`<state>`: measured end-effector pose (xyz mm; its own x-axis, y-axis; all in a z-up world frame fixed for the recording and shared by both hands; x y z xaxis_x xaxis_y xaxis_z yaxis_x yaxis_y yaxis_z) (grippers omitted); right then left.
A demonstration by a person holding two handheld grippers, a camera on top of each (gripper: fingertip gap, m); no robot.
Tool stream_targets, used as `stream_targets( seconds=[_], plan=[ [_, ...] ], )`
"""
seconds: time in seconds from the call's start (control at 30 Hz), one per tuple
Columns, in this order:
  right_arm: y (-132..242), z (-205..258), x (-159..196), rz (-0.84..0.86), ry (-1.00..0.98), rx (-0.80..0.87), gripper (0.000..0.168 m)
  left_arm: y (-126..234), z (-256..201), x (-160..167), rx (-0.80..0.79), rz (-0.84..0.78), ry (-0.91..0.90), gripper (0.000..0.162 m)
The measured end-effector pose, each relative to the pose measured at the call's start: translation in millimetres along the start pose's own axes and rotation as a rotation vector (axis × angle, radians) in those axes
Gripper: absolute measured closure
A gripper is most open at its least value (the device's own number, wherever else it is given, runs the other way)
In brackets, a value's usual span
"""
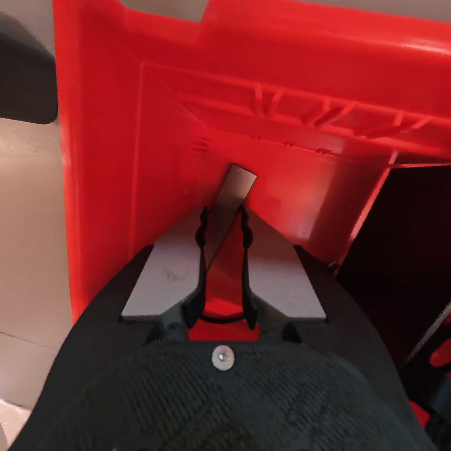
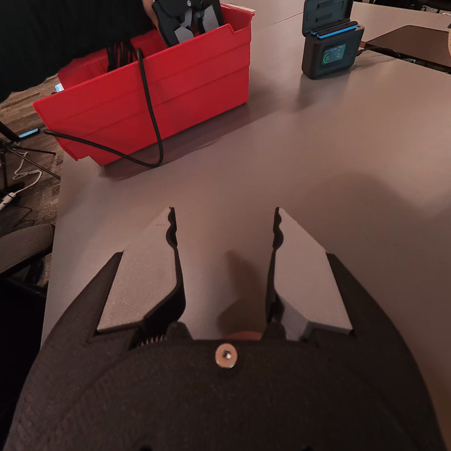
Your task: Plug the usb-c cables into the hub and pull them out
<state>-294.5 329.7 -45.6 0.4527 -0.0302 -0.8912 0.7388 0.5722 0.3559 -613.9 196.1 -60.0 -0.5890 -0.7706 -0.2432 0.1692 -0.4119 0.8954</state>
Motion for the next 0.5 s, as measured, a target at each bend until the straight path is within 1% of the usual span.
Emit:
stream_targets(
  seconds=[0.07,0.13,0.23,0.27,0.37,0.5],
  plan=[
    [-0.4,1.2,0.1,0.003,0.002,-0.005,0.091,-0.2,-0.1,1.3,0.011,-0.015,0.023,0.137],
    [0.0,2.8,-0.9,0.001,0.009,-0.007,0.092,0.8,-1.1,2.5,-0.011,-0.041,-0.006,0.138],
    [1.9,6.4,-3.9,-0.01,0.025,-0.01,0.093,7.8,-3.6,7.0,-0.131,-0.02,-0.088,0.14],
    [2.9,7.5,-5.2,-0.016,0.031,-0.01,0.094,14.6,-3.9,6.3,-0.178,-0.038,-0.095,0.14],
    [5.9,9.7,-8.6,-0.031,0.041,-0.009,0.095,52.9,1.9,-0.8,-0.391,-0.136,-0.095,0.14],
    [10.0,13.5,-14.1,-0.059,0.06,-0.008,0.096,122.0,15.8,-12.1,-0.756,-0.253,-0.067,0.142]
  ],
)
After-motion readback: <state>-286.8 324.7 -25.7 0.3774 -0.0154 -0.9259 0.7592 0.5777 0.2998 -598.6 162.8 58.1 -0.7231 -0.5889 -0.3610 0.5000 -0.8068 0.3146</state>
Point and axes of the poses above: each gripper's, where its closed fingertips meet, y back along the fingers, x out of its underside, z = x × y across the jaws, the point moved 6 cm from there along y, back along the fingers, and after that the axes turned 15 degrees about -x, right-handed, at the moved point
